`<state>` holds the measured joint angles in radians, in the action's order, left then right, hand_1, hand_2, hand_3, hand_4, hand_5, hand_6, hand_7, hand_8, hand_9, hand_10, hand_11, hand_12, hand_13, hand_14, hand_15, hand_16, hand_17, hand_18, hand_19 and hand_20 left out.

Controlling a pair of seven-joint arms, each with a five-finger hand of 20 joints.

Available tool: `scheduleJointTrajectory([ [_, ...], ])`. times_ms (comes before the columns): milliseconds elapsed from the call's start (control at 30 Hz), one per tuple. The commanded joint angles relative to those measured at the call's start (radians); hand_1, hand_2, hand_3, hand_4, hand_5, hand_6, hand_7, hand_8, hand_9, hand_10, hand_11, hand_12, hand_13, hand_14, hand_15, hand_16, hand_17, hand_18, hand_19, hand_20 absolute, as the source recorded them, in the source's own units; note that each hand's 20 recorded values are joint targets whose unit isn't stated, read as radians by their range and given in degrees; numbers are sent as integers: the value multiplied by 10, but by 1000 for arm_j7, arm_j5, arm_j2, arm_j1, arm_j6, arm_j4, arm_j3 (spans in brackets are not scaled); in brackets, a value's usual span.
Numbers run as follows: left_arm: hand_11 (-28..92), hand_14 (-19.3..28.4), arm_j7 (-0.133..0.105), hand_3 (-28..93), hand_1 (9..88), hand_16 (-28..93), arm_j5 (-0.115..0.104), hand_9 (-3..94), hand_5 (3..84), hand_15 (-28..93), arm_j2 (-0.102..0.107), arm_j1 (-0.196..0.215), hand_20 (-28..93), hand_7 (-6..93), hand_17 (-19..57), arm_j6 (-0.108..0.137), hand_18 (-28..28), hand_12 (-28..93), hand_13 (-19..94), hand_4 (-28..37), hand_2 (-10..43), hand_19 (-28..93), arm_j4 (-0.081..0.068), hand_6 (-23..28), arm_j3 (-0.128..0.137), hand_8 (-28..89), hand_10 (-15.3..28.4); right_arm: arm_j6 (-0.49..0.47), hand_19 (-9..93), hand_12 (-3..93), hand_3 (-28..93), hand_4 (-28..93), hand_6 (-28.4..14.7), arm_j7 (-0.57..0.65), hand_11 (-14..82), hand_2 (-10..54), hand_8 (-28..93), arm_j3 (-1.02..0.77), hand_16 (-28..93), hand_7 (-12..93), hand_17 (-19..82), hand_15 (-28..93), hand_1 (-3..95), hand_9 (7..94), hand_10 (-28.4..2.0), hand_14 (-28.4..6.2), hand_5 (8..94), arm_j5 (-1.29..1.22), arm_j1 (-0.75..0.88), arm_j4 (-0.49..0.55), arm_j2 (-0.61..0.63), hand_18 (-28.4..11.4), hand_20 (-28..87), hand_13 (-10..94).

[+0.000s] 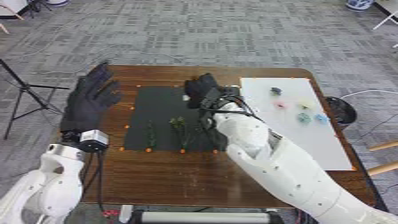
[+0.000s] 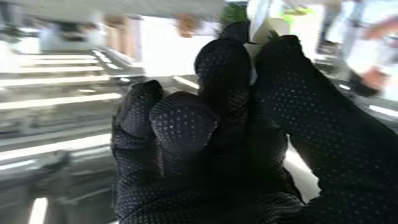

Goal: Arrange flowers

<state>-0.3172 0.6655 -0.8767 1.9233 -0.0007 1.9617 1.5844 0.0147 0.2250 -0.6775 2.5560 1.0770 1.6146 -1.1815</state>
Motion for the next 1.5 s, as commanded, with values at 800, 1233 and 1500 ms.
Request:
scheduleJointTrajectory([
  [800, 81, 117, -16, 512, 264, 103, 90, 183, 231, 36, 31, -261, 71, 157, -144, -48, 194, 187, 148, -278, -10, 389, -33, -2, -132, -86, 89, -3, 828, 553, 801, -250, 26, -198, 327, -95, 26, 120, 341, 381, 301, 767, 471, 793, -72, -72, 756, 145, -29, -158, -268, -193, 424, 679],
  [1233, 80, 117, -18, 512, 264, 103, 92, 183, 231, 36, 28, -229, 71, 155, -144, -44, 194, 188, 148, -276, -10, 389, -25, -2, -111, -84, 89, -53, 815, 340, 803, -251, 9, -87, 493, -68, -129, 92, 341, 290, 275, 779, 291, 662, -114, -91, 643, 72, -12, -134, -246, -202, 446, 646],
  [1500, 79, 117, -37, 510, 264, 103, 90, 182, 231, 35, 16, -202, 71, 154, -145, -39, 194, 189, 148, -276, -9, 389, -15, -2, -96, -84, 90, -90, 815, 337, 802, -247, -2, -59, 491, -60, -124, 82, 340, 279, 271, 781, 274, 630, -123, -97, 606, 53, -8, -82, -210, -207, 446, 635],
])
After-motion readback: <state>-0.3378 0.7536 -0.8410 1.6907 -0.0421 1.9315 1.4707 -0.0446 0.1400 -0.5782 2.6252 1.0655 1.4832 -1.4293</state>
